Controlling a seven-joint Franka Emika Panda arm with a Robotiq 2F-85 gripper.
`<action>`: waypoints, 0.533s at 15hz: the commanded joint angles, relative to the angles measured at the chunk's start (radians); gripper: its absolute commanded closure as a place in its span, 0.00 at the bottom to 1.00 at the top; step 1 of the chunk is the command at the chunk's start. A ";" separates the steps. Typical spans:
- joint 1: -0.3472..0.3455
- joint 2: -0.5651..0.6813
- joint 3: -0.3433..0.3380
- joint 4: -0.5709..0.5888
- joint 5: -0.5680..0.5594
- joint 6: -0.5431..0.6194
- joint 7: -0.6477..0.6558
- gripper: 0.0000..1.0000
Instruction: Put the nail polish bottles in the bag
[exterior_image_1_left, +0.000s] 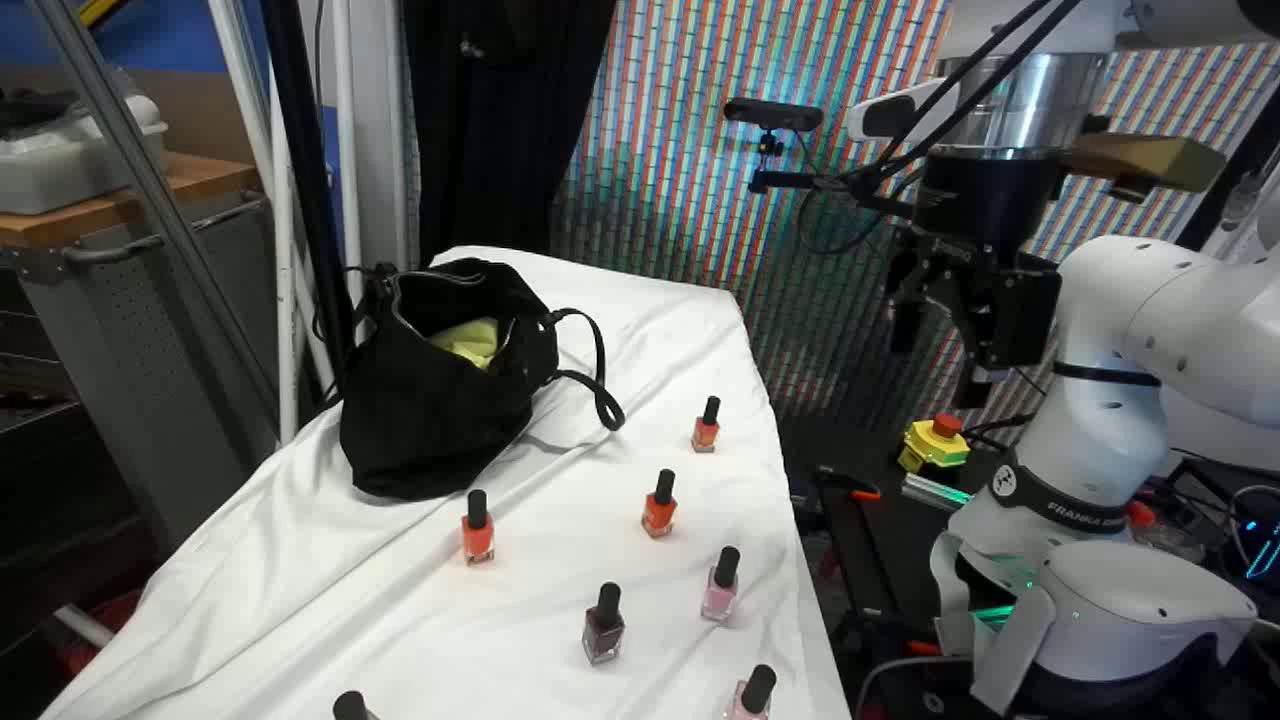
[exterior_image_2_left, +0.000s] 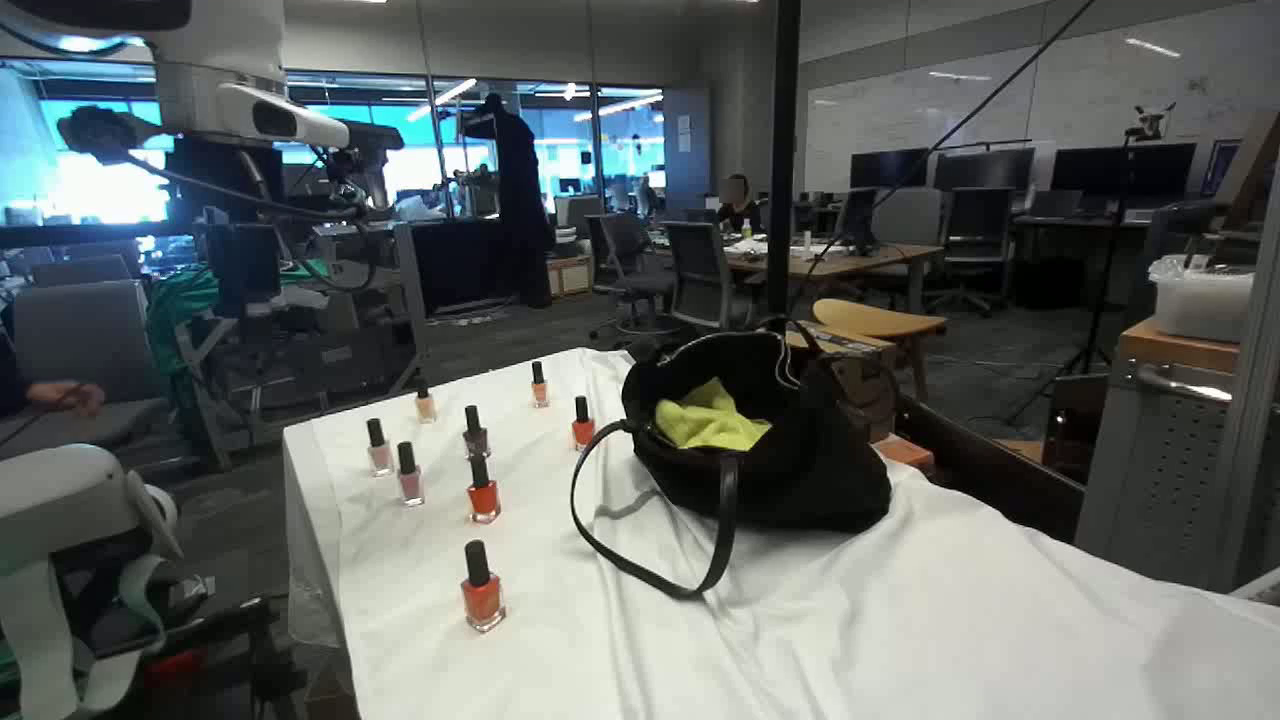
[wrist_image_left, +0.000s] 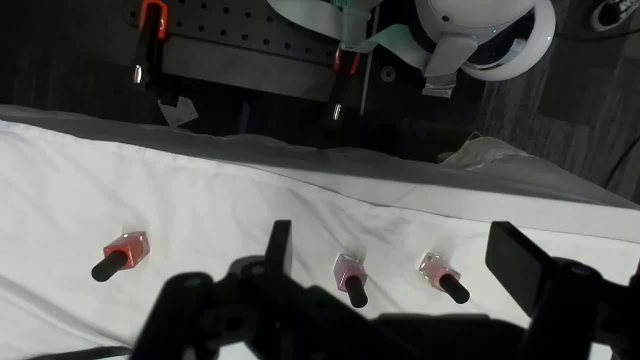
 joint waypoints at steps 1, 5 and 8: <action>-0.006 -0.001 0.005 0.003 0.003 -0.002 -0.003 0.00; -0.006 0.005 0.001 0.006 0.005 -0.004 -0.009 0.00; -0.025 0.026 -0.028 0.008 -0.021 0.008 -0.052 0.00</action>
